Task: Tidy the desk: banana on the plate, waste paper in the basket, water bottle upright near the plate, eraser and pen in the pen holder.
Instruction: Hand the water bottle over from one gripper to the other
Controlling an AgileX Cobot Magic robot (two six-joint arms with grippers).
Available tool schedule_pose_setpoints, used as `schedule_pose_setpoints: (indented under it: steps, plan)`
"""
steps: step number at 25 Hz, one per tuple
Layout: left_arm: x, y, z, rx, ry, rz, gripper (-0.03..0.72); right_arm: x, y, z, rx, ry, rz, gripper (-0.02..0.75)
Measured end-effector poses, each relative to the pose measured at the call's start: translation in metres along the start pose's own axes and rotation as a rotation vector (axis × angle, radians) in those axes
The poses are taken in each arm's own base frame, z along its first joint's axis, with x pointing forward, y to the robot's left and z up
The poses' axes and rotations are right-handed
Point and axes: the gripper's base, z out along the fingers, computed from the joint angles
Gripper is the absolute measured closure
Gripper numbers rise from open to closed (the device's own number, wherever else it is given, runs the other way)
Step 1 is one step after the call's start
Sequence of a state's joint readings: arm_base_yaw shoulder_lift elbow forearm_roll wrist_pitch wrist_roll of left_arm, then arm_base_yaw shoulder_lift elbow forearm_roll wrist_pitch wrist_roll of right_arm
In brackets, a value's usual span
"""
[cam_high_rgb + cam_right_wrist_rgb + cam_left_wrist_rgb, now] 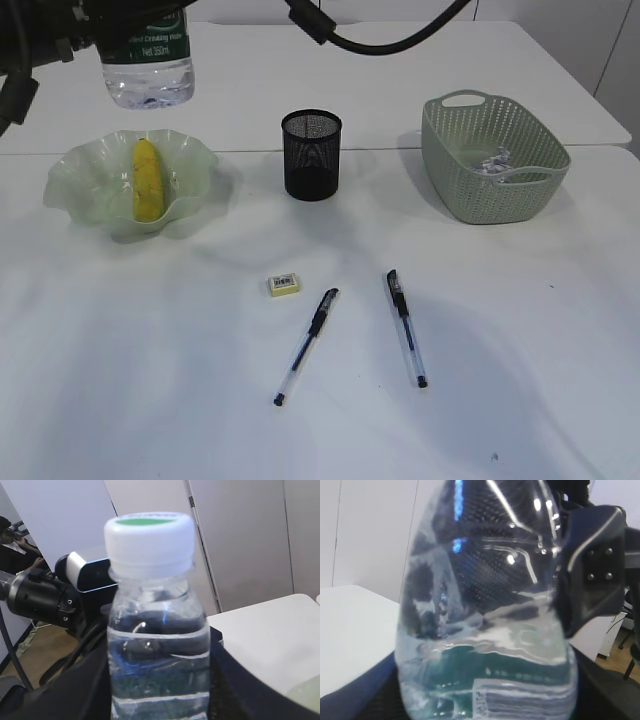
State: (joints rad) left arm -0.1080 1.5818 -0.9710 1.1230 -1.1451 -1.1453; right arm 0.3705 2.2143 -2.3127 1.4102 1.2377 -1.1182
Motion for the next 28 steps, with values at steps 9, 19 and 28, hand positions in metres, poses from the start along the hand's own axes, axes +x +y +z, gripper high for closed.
schedule_pose_setpoints:
  steps: [9,19,28]
  plan:
    - [-0.0003,-0.0006,0.0000,0.006,-0.003,-0.003,0.226,0.0000,0.0000,0.0000,0.000,0.000,0.000,0.394]
    - [-0.0003,-0.0006,0.0000,0.006,-0.003,-0.004,0.261,-0.0001,-0.0003,0.0000,0.003,-0.002,-0.002,0.394]
    - [-0.0003,-0.0006,0.0000,0.006,-0.003,-0.004,0.267,-0.0001,-0.0003,0.0000,0.003,-0.002,-0.002,0.394]
